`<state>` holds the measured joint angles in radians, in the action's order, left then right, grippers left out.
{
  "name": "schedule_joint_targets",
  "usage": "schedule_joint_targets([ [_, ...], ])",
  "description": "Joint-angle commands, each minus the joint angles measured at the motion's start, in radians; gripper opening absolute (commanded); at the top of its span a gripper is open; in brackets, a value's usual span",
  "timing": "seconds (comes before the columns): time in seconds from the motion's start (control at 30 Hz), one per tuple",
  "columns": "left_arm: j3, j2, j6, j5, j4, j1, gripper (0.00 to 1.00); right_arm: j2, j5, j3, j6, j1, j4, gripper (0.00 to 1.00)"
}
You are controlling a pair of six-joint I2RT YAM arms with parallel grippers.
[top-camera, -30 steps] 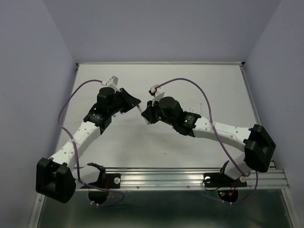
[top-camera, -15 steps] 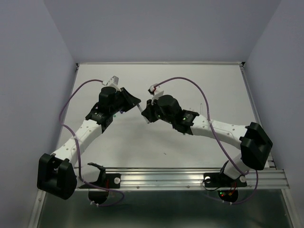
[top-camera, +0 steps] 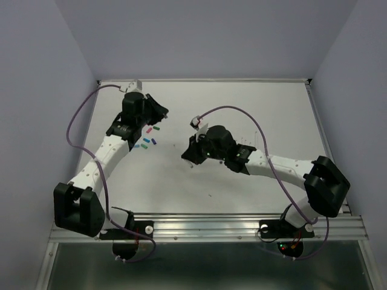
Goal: Open the pen caps
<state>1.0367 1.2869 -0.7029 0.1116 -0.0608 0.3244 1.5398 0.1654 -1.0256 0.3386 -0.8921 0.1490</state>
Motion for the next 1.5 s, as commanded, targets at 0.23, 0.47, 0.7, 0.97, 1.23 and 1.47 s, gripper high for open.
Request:
schedule_joint_targets([
  [0.23,0.212,0.100,0.069,-0.021,0.089,-0.166,0.00,-0.182,0.127,0.206,0.065,-0.076,-0.043,0.01],
  [0.47,0.070,0.123,0.085,-0.039,-0.011,-0.166,0.00,-0.187,-0.355,0.160,0.111,-0.019,-0.256,0.01],
  [0.7,-0.075,0.160,0.086,-0.148,-0.060,-0.139,0.00,-0.075,-0.549,0.122,0.188,0.071,-0.307,0.01],
  [0.97,-0.055,0.258,0.088,-0.251,-0.129,-0.079,0.11,0.107,-0.544,0.012,0.214,0.108,-0.307,0.01],
  [1.23,-0.063,0.333,0.074,-0.256,-0.135,-0.050,0.31,0.177,-0.564,-0.005,0.244,0.117,-0.307,0.06],
  [1.47,-0.056,0.289,0.074,-0.254,-0.145,-0.039,0.57,0.180,-0.573,-0.017,0.258,0.117,-0.330,0.30],
])
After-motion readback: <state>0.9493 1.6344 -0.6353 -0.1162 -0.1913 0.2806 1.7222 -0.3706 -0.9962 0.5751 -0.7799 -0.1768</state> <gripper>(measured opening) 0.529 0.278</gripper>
